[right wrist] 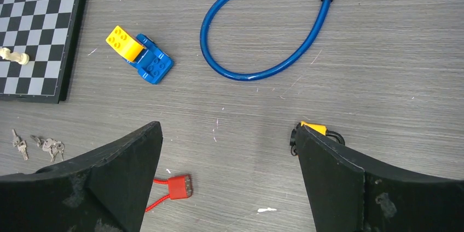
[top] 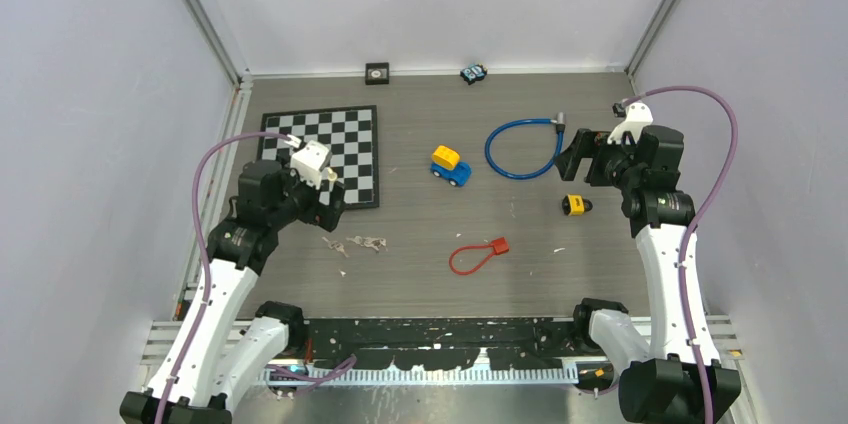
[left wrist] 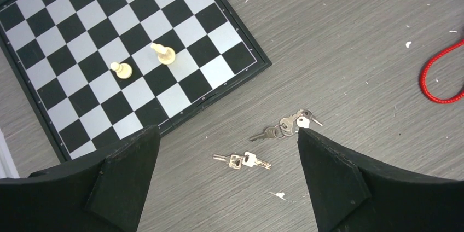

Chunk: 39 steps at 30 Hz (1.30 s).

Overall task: Unlock with the key
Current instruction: Move the lock to the center of the board.

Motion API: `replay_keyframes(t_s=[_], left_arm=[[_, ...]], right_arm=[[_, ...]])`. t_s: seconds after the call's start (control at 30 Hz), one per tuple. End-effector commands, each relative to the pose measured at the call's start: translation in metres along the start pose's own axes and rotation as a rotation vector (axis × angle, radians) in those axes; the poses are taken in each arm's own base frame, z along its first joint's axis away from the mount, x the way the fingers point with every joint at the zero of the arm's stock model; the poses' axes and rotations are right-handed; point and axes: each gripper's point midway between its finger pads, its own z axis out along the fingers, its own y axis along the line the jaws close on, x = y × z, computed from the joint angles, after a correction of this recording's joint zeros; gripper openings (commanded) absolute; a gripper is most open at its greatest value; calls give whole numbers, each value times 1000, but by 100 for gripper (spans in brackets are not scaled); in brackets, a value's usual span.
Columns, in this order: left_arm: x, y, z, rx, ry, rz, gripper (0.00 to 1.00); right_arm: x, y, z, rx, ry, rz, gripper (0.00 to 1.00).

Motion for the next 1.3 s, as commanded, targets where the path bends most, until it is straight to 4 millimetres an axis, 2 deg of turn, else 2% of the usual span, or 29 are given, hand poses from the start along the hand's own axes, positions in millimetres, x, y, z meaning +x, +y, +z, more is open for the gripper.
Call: replay_keyframes(t_s=[0.0,0.2,0.47,0.63,0.8,0.93,1.1,1.27], left_arm=[[-2,-9,-3,50,-19,18,100],[-1,-13,-4,76,-20,26,100],[1,-17,-4,94,-19,32,100],[3,-19,-3,110,-12,33,100],[6,-21,-1,126,0,35,100],[9,-22,1,135,13,34,100],[11,-21,3,131,21,35,100],[12,-20,3,125,26,34,100]], right_arm=[[-16,6,-7,-25,-49,-34,96],[-17,15,-11,-67,-50,-54,96],[-6,18,-8,-106,-15,-97,96],[9,36,-3,-164,68,-183,96],[67,70,10,-232,281,-458,96],[122,95,11,-371,457,-617,90],[175,100,17,-444,639,-780,82],[205,100,24,-457,745,-866,78]])
